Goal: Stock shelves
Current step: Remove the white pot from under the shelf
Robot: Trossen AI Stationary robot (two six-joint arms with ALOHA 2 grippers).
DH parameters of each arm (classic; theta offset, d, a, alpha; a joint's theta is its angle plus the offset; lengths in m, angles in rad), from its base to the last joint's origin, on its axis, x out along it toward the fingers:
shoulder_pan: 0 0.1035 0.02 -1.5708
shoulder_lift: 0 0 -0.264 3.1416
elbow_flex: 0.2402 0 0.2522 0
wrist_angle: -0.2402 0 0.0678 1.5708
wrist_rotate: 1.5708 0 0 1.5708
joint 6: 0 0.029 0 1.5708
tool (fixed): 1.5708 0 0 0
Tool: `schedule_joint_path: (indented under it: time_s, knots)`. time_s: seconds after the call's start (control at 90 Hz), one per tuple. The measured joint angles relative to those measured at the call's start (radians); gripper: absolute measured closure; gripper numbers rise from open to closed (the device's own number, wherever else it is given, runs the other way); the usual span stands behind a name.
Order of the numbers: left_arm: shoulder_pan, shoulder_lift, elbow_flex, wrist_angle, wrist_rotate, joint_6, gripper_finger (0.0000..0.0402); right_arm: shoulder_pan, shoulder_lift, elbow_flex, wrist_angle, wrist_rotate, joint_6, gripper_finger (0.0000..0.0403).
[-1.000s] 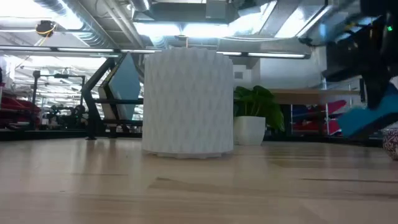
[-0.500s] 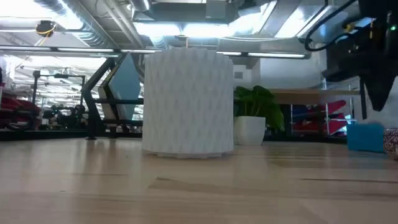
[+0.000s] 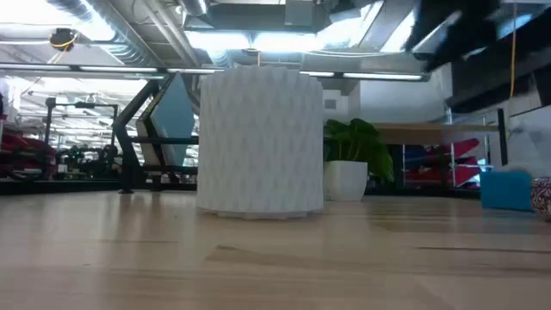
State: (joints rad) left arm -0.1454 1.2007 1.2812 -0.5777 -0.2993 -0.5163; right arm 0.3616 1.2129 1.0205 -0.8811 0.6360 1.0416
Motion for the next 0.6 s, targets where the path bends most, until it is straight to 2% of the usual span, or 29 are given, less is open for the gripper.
schedule_joint_path:
  time_s: [0.178, 0.333, 0.456, 0.6]
  knots:
    - [0.0, 0.0, 0.0, 0.004, 0.018, -0.02, 0.0295, -0.086, 0.089, -0.121, 0.19, -0.011, -0.028, 0.0073]
    - [0.0, 0.0, 0.0, 0.027, 0.066, -0.031, 0.0295, -0.167, 0.175, -0.2, 0.298, -0.085, -0.028, 0.0038]
    - [0.0, 0.0, 0.0, 0.046, 0.073, -0.056, 0.0295, -0.223, 0.248, -0.246, 0.415, -0.09, -0.029, 0.0009]
    - [0.009, 0.0, 0.0, 0.045, 0.103, -0.073, 0.0295, -0.274, 0.348, -0.262, 0.538, -0.081, -0.048, 0.0009]
